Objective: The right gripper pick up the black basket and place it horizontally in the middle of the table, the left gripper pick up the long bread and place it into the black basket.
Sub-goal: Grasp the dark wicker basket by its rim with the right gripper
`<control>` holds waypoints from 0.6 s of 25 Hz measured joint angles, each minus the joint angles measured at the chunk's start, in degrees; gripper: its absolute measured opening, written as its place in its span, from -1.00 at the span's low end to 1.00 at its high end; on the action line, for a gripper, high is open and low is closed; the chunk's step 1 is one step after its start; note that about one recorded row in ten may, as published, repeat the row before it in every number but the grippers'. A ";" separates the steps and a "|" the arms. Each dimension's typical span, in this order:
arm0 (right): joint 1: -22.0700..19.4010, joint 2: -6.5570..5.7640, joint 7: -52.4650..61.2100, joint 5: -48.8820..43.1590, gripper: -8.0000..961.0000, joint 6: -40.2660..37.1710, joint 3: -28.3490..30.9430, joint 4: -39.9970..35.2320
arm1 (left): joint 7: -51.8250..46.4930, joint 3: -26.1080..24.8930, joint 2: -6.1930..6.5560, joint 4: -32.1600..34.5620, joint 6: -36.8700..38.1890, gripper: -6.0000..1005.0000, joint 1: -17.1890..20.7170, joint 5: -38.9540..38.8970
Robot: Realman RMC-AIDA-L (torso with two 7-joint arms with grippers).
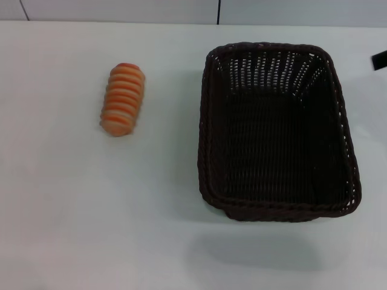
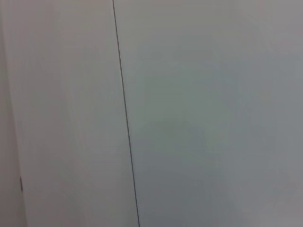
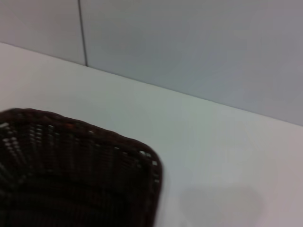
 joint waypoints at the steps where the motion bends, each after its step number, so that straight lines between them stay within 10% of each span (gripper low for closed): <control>1: 0.00 0.00 0.00 0.00 0.55 0.00 0.00 0.00 | 0.00 0.00 0.00 0.00 0.00 0.69 0.00 0.00; 15: 0.05 0.25 12.29 -0.06 0.55 -2.43 -11.11 -4.60 | 0.01 -2.27 0.05 -3.13 0.17 0.69 -3.10 0.12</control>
